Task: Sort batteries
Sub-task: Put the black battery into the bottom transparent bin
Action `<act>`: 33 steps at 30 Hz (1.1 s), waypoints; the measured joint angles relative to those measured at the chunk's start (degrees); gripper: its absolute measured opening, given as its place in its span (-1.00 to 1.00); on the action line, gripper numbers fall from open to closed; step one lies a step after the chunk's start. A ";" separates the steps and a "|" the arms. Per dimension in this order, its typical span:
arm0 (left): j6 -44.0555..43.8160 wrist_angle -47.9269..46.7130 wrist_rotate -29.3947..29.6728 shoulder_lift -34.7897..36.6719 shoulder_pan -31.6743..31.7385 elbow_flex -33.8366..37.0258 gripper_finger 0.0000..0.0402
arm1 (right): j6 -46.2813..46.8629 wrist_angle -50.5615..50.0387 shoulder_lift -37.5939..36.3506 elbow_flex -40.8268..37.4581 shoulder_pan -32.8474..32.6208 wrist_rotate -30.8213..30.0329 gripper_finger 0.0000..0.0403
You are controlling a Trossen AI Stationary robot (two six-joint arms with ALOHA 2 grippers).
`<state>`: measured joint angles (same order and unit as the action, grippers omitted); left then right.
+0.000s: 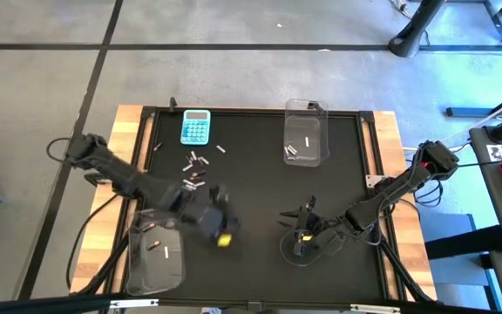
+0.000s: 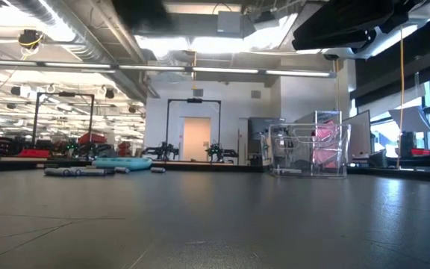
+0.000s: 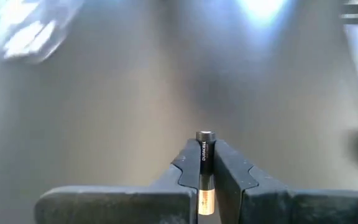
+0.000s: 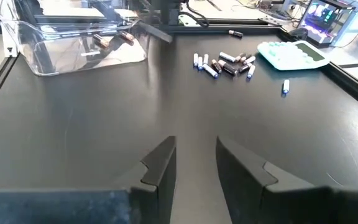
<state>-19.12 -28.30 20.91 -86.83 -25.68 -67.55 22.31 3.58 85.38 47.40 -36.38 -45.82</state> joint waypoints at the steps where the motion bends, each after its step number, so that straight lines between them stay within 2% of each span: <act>1: 1.09 -0.59 0.52 0.00 -2.70 -1.96 -0.94 | 0.06 0.04 0.00 0.00 0.00 0.00 -0.43; 4: 2.94 -2.90 4.49 -0.36 -10.99 -8.10 -0.94 | 0.10 0.05 0.00 0.00 0.02 0.00 -0.43; 9: -6.00 -9.46 10.74 -3.38 -22.78 -17.20 -0.94 | 0.13 0.08 0.00 0.00 0.02 -0.02 -0.43; 12: -17.60 -19.08 12.52 -5.75 -28.00 -21.55 -0.94 | 0.13 0.08 0.00 0.00 0.02 -0.09 -0.43; 16: -41.78 -36.71 10.88 -7.78 -32.61 -23.05 -0.94 | 0.15 0.15 0.00 0.00 0.02 -0.11 -0.43; 19: -57.42 -46.83 7.85 -8.18 -35.39 -20.48 -0.94 | 0.15 0.21 0.00 0.00 0.02 -0.14 -0.43; 23: -69.12 -46.35 2.76 -7.40 -38.36 -13.52 -0.94 | 0.15 0.29 0.00 0.00 0.02 -0.15 -0.43; 26: -72.87 -41.31 2.43 -6.21 -39.94 -7.32 -0.94 | 0.15 0.28 0.00 0.00 0.02 -0.18 -0.43; 29: -76.87 -35.34 -1.93 -5.31 -40.47 0.21 -0.94 | 0.00 0.28 0.00 0.00 0.02 -0.20 -0.43; 33: -77.46 -21.02 -3.76 -3.70 -40.26 9.96 -0.94 | -0.06 0.25 0.00 0.00 0.02 -0.22 -0.43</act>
<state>-96.58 -49.32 17.15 -90.52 -65.93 -57.59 22.25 3.83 85.38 47.40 -36.36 -46.04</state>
